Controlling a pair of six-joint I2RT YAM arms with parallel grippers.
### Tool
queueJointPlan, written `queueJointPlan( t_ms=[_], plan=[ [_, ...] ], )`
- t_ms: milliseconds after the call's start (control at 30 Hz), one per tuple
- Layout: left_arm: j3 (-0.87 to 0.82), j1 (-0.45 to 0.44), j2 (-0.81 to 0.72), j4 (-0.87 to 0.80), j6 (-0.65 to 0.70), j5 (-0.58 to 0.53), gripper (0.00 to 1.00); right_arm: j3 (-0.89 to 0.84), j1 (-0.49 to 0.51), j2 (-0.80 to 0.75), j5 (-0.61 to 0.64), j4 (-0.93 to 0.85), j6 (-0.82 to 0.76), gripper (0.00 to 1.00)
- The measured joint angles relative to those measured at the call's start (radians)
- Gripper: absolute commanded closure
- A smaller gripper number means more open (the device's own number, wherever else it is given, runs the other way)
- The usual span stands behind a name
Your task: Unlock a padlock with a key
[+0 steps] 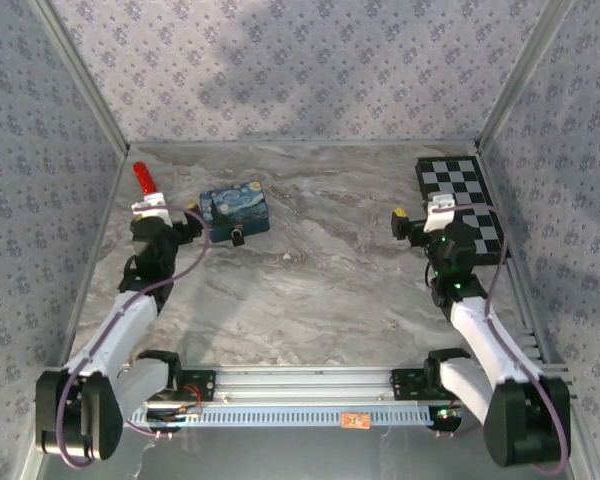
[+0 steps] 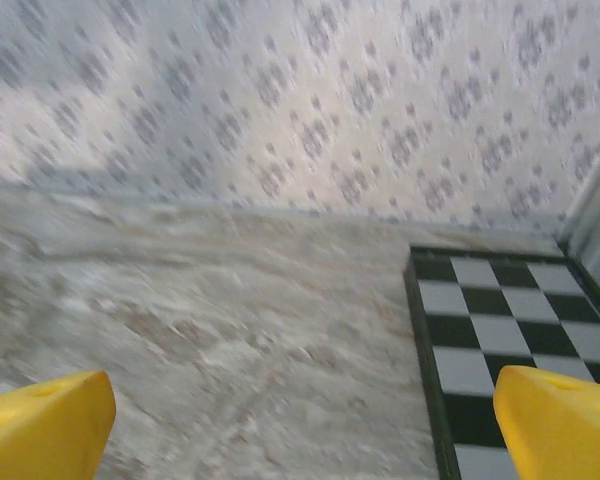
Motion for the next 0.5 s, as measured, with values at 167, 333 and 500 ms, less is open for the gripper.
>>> queueJointPlan(
  t_ms=[167, 333, 500],
  plan=[
    [0.108, 0.002, -0.076, -0.289, -0.256, -0.037, 0.00, 0.087, 0.007, -0.193, -0.039, -0.238, 0.178, 0.01],
    [0.044, 0.071, -0.174, -0.401, -0.368, 0.089, 0.00, 0.139, -0.018, -0.354, 0.023, -0.536, 0.427, 0.01],
    [-0.013, 0.042, -0.190, -0.422, -0.381, 0.277, 0.00, 0.186, -0.031, -0.355, -0.026, -0.733, 0.474, 0.01]
  ],
)
